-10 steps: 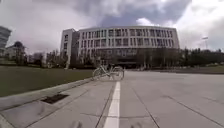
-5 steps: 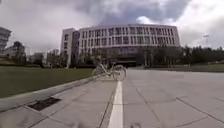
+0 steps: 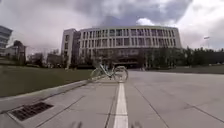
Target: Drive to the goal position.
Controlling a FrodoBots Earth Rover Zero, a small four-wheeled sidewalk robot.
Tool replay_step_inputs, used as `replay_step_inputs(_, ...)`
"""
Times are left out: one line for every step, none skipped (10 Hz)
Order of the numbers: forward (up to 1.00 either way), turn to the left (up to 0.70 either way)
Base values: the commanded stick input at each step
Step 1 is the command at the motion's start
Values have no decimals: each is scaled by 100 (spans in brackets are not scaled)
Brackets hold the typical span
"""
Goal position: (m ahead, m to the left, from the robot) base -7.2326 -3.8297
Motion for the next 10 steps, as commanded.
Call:
replay_step_inputs(70,0)
replay_step_inputs(70,-9)
replay_step_inputs(70,-30)
replay_step_inputs(70,-35)
replay_step_inputs(70,-35)
replay_step_inputs(70,-35)
replay_step_inputs(70,-35)
replay_step_inputs(70,-35)
replay_step_inputs(70,-35)
replay_step_inputs(70,-35)
